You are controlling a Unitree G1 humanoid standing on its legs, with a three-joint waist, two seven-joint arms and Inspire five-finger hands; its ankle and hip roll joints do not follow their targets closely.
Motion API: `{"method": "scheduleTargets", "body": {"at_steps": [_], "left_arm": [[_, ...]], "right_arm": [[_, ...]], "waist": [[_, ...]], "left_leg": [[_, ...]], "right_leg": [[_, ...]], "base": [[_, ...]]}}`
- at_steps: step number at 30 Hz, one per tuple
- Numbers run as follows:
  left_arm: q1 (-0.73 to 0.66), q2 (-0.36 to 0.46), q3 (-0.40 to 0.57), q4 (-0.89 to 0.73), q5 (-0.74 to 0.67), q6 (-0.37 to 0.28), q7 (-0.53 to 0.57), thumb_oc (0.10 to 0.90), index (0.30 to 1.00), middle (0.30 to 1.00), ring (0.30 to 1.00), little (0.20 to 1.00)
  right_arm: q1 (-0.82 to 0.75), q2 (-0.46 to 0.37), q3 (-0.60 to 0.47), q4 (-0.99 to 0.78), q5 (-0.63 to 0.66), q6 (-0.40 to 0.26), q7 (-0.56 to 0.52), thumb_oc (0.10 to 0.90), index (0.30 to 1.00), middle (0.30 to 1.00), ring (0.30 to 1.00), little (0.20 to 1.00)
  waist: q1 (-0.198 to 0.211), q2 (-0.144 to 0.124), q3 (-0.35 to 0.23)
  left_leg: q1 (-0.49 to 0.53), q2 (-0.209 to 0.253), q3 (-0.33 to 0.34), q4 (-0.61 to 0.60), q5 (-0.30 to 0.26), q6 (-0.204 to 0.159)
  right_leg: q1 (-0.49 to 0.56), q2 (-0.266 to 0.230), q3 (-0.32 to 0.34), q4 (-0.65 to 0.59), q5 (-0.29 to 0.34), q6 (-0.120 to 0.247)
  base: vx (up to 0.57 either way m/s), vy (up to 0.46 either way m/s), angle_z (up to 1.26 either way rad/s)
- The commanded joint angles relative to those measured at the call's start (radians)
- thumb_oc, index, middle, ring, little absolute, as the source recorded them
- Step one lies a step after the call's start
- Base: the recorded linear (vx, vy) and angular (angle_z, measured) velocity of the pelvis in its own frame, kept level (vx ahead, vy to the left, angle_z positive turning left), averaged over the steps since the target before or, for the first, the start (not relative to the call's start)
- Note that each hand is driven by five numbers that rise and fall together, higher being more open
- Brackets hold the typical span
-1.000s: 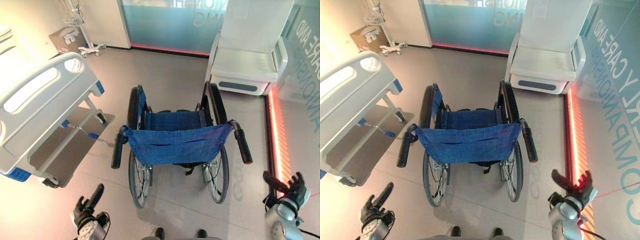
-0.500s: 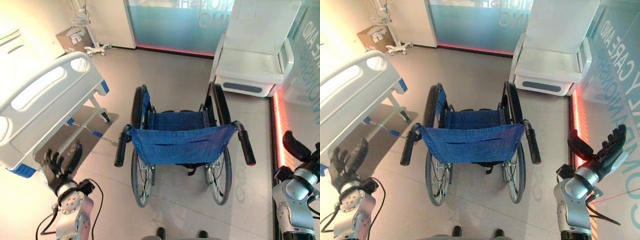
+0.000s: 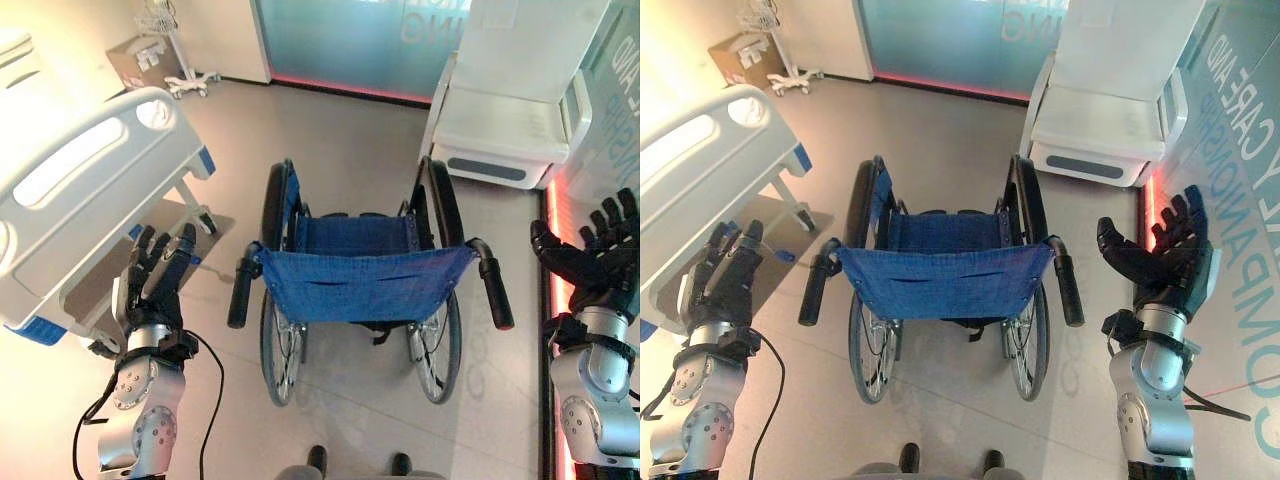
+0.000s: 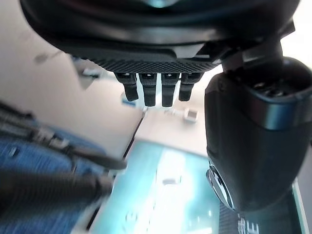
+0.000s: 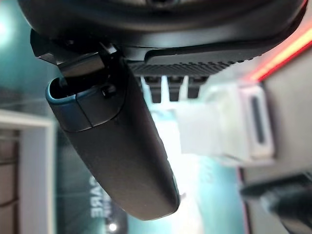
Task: Push the wheelchair next to the bed
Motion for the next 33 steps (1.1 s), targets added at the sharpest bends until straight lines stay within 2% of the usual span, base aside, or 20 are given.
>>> {"method": "scheduleTargets", "body": {"at_steps": [1,2,3,8,12,16,18,20,22,25,28,32,33], "left_arm": [[-0.067,0.125,0.019,-0.143,-0.057,-0.018,-0.083,0.800,0.900,0.900,0.900,0.900],[-0.065,0.130,0.015,-0.145,-0.046,-0.003,-0.085,0.800,0.900,0.900,0.900,0.900],[-0.060,0.144,0.013,-0.149,-0.006,0.039,-0.076,0.800,0.900,0.900,0.900,0.900],[-0.033,0.202,0.037,-0.138,-0.063,0.078,-0.102,0.800,0.900,0.900,0.900,0.900],[-0.027,0.219,0.021,-0.142,-0.131,0.094,-0.150,0.800,0.900,0.900,0.900,0.900],[-0.035,0.237,-0.033,-0.175,-0.175,0.113,-0.260,0.800,0.900,0.900,0.900,0.900],[-0.038,0.244,-0.052,-0.187,-0.139,0.120,-0.283,0.800,0.900,0.900,0.900,0.900],[-0.044,0.276,-0.076,-0.192,-0.018,0.171,-0.246,0.800,0.900,0.900,0.900,0.900],[-0.046,0.290,-0.081,-0.183,0.004,0.194,-0.238,0.800,0.900,0.900,0.900,0.900],[-0.047,0.315,-0.081,-0.163,-0.062,0.225,-0.274,0.800,0.900,0.900,0.900,0.900],[-0.057,0.321,-0.100,-0.163,-0.136,0.258,-0.274,0.800,0.900,0.900,0.900,0.900],[-0.068,0.331,-0.134,-0.163,-0.138,0.275,-0.273,0.800,0.900,0.900,0.900,0.900],[-0.075,0.342,-0.154,-0.162,-0.163,0.303,-0.313,0.800,0.900,0.900,0.900,0.900]], "right_arm": [[-0.056,-0.067,0.014,-0.149,0.018,-0.004,0.083,0.800,0.900,0.900,0.900,0.900],[-0.053,-0.070,0.018,-0.151,0.009,0.009,0.085,0.800,0.900,0.900,0.900,0.900],[-0.048,-0.082,0.021,-0.151,0.000,0.037,0.094,0.800,0.900,0.900,0.900,0.900],[-0.028,-0.131,0.023,-0.159,0.069,0.120,0.125,0.800,0.900,0.900,0.900,0.900],[-0.025,-0.144,0.045,-0.165,0.113,0.138,0.144,0.800,0.900,0.900,0.900,0.900],[-0.020,-0.152,0.066,-0.178,0.162,0.136,0.141,0.800,0.900,0.900,0.900,0.900],[-0.015,-0.150,0.074,-0.182,0.152,0.133,0.135,0.800,0.900,0.900,0.900,0.900],[-0.016,-0.164,0.082,-0.186,0.122,0.138,0.107,0.800,0.900,0.900,0.900,0.900],[-0.016,-0.176,0.082,-0.187,0.087,0.138,0.089,0.800,0.900,0.900,0.900,0.900],[-0.026,-0.214,0.074,-0.181,-0.045,0.148,0.039,0.800,0.900,0.900,0.900,0.900],[-0.042,-0.239,0.080,-0.165,-0.050,0.174,0.038,0.800,0.900,0.900,0.900,0.900],[-0.051,-0.264,0.102,-0.146,-0.080,0.183,0.034,0.800,0.900,0.900,0.900,0.900],[-0.063,-0.287,0.107,-0.134,-0.117,0.188,0.022,0.800,0.900,0.900,0.900,0.900]], "waist": [[0.002,-0.009,-0.071],[0.002,-0.009,-0.069],[0.002,-0.009,-0.067],[0.003,-0.012,-0.058],[0.003,-0.013,-0.053],[0.004,-0.014,-0.052],[0.004,-0.014,-0.052],[0.002,-0.014,-0.052],[0.001,-0.014,-0.052],[0.003,-0.012,-0.053],[0.003,-0.007,-0.049],[0.004,-0.005,-0.043],[0.005,-0.005,-0.040]], "left_leg": [[-0.034,0.008,0.031,0.003,-0.005,-0.010],[-0.035,0.008,0.031,0.003,-0.005,-0.010],[-0.038,0.009,0.032,0.003,-0.004,-0.010],[-0.044,0.008,0.034,0.003,-0.001,-0.010],[-0.043,0.010,0.037,0.003,0.001,-0.011],[-0.044,0.010,0.039,0.003,0.001,-0.011],[-0.043,0.011,0.041,0.003,0.000,-0.011],[-0.041,0.010,0.043,0.003,0.000,-0.010],[-0.040,0.010,0.043,0.003,0.000,-0.009],[-0.039,0.009,0.044,0.003,0.000,-0.009],[-0.036,0.010,0.045,0.003,0.001,-0.010],[-0.035,0.011,0.045,0.003,0.004,-0.010],[-0.034,0.012,0.046,0.003,0.005,-0.009]], "right_leg": [[-0.035,-0.028,0.009,0.003,0.050,-0.008],[-0.036,-0.028,0.009,0.003,0.050,-0.008],[-0.039,-0.028,0.009,0.003,0.052,-0.006],[-0.044,-0.028,0.010,0.001,0.053,-0.001],[-0.044,-0.029,0.011,0.001,0.053,0.001],[-0.044,-0.030,0.008,0.001,0.054,0.005],[-0.044,-0.031,0.006,0.001,0.055,0.007],[-0.042,-0.030,0.006,0.001,0.056,0.010],[-0.041,-0.030,0.007,0.001,0.056,0.012],[-0.040,-0.031,0.009,0.001,0.054,0.014],[-0.038,-0.032,0.010,0.001,0.055,0.016],[-0.035,-0.034,0.009,0.001,0.058,0.017],[-0.035,-0.035,0.009,0.001,0.059,0.019]], "base": [[0.00,0.000,0.00],[-0.03,-0.004,0.00],[-0.03,-0.003,-0.01],[0.00,0.000,0.00],[0.00,0.000,0.00],[0.00,0.000,0.00],[0.00,0.000,0.00],[0.00,0.000,0.00],[0.00,0.000,0.00],[0.00,0.000,0.00],[0.00,0.000,0.00],[0.00,0.000,0.00],[0.00,0.000,0.00]]}}
